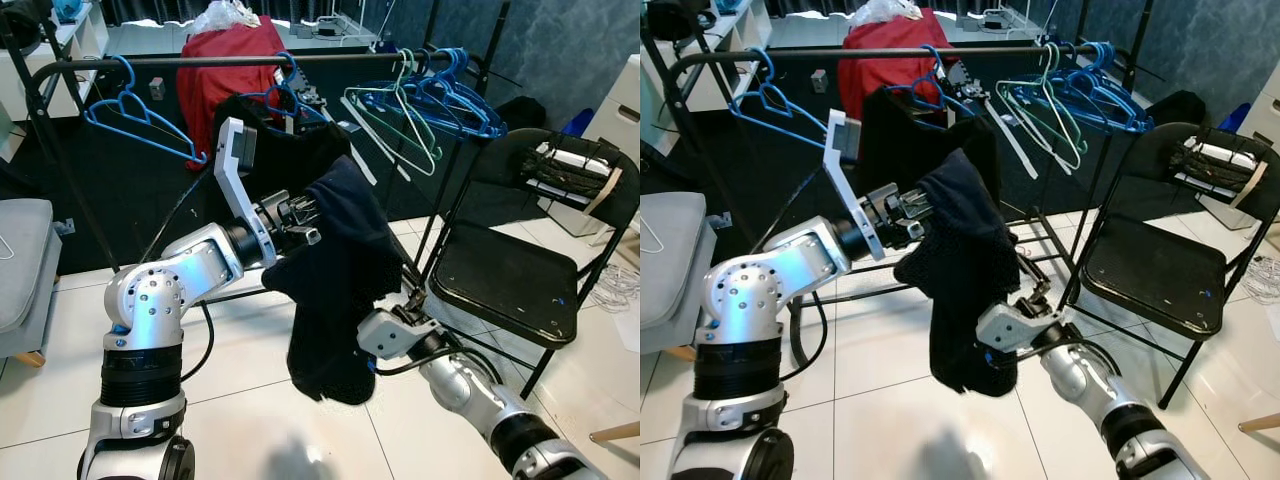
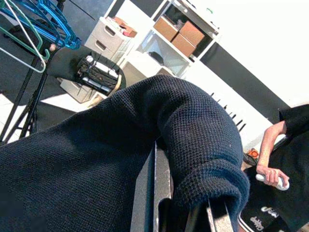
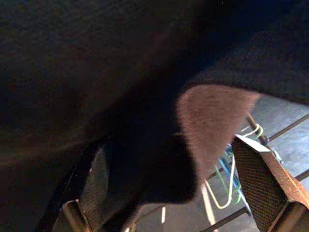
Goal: Hang hanger
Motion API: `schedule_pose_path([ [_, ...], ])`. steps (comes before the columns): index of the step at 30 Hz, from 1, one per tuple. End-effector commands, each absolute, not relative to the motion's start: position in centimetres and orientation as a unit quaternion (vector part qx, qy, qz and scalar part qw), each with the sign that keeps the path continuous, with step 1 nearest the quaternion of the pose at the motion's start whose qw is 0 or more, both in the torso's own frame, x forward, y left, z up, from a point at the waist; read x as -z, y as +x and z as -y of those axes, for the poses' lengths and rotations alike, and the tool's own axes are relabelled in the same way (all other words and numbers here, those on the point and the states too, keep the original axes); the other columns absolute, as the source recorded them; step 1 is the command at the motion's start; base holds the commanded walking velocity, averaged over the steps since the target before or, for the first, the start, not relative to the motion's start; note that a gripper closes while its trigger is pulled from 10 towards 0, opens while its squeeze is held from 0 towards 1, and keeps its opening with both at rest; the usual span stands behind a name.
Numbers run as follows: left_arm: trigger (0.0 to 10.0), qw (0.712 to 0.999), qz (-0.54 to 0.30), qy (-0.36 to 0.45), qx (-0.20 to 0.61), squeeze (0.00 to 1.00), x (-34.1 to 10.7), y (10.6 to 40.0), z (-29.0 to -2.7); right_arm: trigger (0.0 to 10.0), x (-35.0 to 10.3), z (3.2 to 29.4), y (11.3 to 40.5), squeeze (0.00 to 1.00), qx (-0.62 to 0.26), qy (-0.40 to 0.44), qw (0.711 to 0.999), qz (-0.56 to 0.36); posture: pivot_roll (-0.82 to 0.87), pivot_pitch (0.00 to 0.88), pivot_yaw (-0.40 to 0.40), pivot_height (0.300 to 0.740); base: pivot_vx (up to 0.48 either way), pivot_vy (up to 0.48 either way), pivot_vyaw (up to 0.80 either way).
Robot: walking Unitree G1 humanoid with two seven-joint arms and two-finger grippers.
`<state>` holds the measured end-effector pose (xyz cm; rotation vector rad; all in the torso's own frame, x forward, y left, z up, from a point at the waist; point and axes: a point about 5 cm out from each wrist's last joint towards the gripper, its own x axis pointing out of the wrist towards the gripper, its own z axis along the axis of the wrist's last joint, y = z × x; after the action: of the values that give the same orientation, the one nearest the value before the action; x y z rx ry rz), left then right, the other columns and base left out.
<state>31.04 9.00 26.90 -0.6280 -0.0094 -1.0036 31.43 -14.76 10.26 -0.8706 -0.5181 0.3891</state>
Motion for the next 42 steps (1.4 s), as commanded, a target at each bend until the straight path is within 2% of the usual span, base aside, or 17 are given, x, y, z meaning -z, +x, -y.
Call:
schedule_pose_path([
  [1,10.0,0.818,0.014,-0.294,0.494,0.00,-27.4,30.5,-8.7,10.0,-10.5,15.0,31.4,0.00,-0.184,-0.418,0.852,0.255,-0.11,0.095,-0.028,0.740,0.000,0.000,0.00],
  [11,10.0,0.835,-0.007,-0.281,0.474,0.00,-26.2,30.7,-8.8,10.0,-10.6,14.7,31.0,0.00,-0.184,-0.408,0.851,0.274,-0.11,0.099,-0.028,0.740,0.000,0.000,0.00],
  [12,10.0,0.835,-0.008,-0.280,0.473,0.00,-26.2,30.7,-8.9,5.1,-10.7,14.8,31.0,0.00,-0.182,-0.407,0.853,0.273,-0.11,0.099,-0.028,0.740,0.000,0.000,0.00],
  [13,10.0,0.835,-0.008,-0.280,0.473,0.00,-26.2,30.7,-8.9,5.1,-10.7,14.8,31.0,0.00,-0.182,-0.407,0.853,0.273,-0.11,0.099,-0.028,0.740,0.000,0.000,0.00],
  [14,10.0,0.836,-0.009,-0.279,0.473,0.00,-26.1,30.7,-8.9,2.6,-10.8,14.9,31.0,0.00,-0.180,-0.405,0.854,0.274,-0.11,0.099,-0.028,0.740,0.000,0.000,0.00],
  [16,10.0,0.836,-0.009,-0.279,0.473,0.00,-26.1,30.7,-8.9,2.6,-10.8,14.9,31.0,0.00,-0.180,-0.405,0.854,0.274,-0.11,0.099,-0.028,0.740,0.000,0.000,0.00],
  [17,10.0,0.836,-0.009,-0.279,0.472,0.00,-26.1,30.7,-8.9,0.0,-10.8,15.0,31.0,0.00,-0.178,-0.403,0.855,0.275,-0.11,0.099,-0.028,0.740,0.000,0.000,0.00],
  [38,10.0,0.842,-0.012,-0.269,0.467,0.00,-25.8,30.6,-8.9,0.0,-10.6,15.5,30.7,0.00,-0.166,-0.392,0.864,0.270,-0.11,0.101,-0.026,0.740,0.000,0.000,0.00],
  [42,10.0,0.857,-0.022,-0.260,0.445,0.00,-25.3,31.0,-9.3,0.0,-12.4,16.3,31.3,0.00,-0.137,-0.383,0.866,0.291,-0.11,0.101,-0.026,0.740,0.000,0.000,0.00],
])
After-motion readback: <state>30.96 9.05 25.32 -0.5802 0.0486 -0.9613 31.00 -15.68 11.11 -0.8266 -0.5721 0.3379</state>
